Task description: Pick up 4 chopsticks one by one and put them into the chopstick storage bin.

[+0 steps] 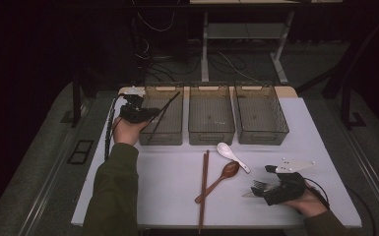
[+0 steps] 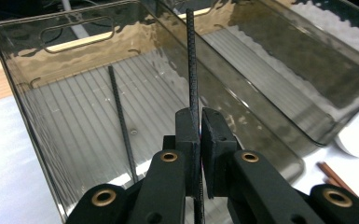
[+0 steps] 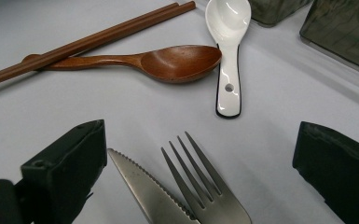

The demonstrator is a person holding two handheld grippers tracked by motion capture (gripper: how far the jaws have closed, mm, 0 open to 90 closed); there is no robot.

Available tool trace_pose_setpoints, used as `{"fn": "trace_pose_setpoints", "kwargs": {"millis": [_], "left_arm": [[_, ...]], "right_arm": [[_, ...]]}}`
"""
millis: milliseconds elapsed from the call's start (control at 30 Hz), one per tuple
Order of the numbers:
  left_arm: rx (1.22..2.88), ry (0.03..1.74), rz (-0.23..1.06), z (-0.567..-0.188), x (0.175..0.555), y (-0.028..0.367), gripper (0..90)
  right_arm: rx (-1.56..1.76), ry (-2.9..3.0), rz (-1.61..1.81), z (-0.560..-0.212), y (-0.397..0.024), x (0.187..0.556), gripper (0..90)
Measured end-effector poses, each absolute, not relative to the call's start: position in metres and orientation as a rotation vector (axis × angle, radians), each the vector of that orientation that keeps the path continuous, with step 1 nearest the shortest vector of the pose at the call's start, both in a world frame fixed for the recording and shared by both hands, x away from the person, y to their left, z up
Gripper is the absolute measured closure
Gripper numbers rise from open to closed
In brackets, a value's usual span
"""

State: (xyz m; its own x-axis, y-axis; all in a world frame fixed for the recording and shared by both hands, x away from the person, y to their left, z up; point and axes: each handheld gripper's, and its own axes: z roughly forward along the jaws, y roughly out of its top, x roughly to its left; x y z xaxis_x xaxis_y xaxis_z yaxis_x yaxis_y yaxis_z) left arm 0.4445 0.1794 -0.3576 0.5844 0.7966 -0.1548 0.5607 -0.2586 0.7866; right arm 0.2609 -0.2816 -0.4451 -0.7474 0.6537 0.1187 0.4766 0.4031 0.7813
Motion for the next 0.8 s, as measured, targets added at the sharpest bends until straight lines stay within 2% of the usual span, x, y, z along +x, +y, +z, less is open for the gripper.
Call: {"fn": "trace_pose_setpoints", "kwargs": {"millis": [800], "left_arm": [[1.941,1.198,0.384,-0.373,0.493,0.163,85.1]], "right_arm": [[1.000,2.457,1.266,-0.444,-0.283,0.261,2.9]]}}
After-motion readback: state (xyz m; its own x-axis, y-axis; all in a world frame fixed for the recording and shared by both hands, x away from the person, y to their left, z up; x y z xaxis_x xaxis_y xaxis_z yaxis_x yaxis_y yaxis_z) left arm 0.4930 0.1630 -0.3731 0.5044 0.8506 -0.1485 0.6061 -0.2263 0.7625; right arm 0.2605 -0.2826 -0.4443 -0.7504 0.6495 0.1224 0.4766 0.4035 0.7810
